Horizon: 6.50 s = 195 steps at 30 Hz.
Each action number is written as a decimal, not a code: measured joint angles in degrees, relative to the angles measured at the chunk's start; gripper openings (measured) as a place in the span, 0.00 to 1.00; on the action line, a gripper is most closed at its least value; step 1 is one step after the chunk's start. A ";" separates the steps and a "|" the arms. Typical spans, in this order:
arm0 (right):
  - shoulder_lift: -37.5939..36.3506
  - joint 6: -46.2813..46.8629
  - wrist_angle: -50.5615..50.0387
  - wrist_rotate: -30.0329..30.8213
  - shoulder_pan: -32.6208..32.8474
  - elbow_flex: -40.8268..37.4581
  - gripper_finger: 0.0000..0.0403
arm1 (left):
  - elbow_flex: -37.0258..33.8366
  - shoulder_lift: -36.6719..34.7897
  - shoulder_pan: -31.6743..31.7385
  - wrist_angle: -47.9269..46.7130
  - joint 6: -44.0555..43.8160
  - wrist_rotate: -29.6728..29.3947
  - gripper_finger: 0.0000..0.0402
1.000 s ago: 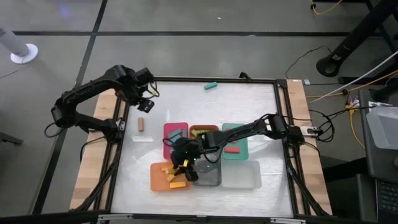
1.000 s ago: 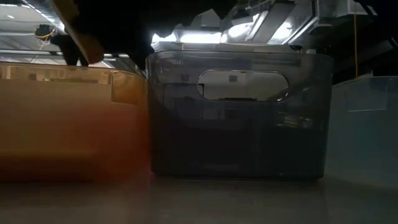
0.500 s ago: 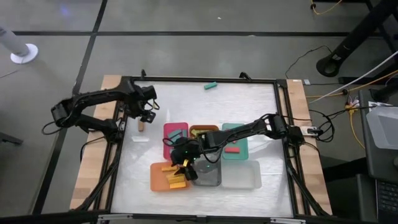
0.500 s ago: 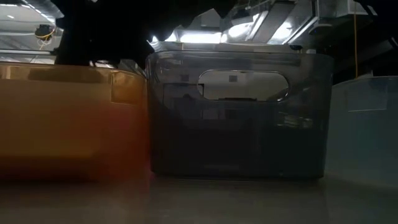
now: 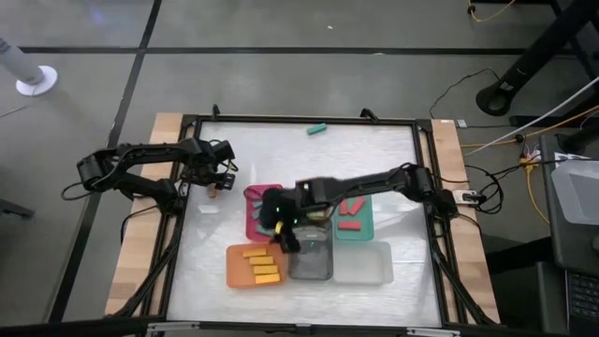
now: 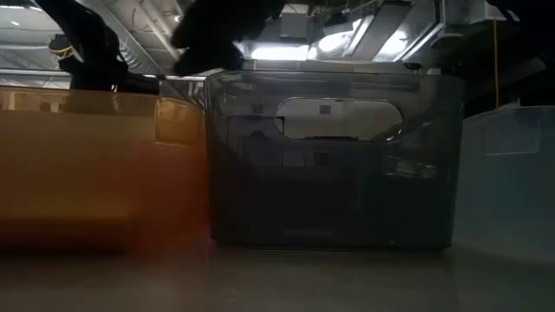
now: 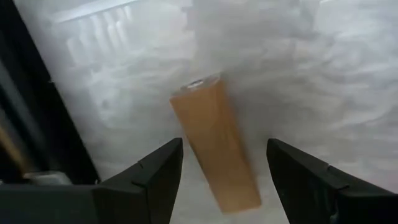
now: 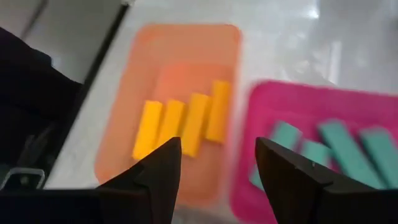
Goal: Sort blocks
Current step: Put the brown block into the black bin, then put the blue block into the pink bin
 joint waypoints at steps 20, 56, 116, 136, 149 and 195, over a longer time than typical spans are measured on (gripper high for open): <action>-0.25 -18.02 -33.25 17.37 -22.67 18.67 0.51 | -1.78 -0.47 -0.04 5.99 -3.67 -0.29 0.21; 0.34 -35.18 -29.38 8.24 -57.02 13.82 0.51 | 6.34 -3.44 -34.30 66.71 6.62 11.02 0.24; 11.55 -48.41 -27.66 9.93 -45.86 13.88 0.51 | 10.07 9.32 -33.77 72.37 10.06 9.27 0.36; 12.41 -27.32 -29.75 20.76 -41.80 13.84 0.51 | 10.05 -2.14 -27.82 55.92 18.10 9.27 0.36; 12.39 18.98 -20.75 25.21 -41.08 13.84 0.47 | 10.03 -2.34 -22.37 54.32 17.69 9.19 0.36; 15.06 42.02 -24.60 27.37 -39.17 13.87 0.00 | 10.03 -2.27 -22.12 54.03 24.33 9.22 0.36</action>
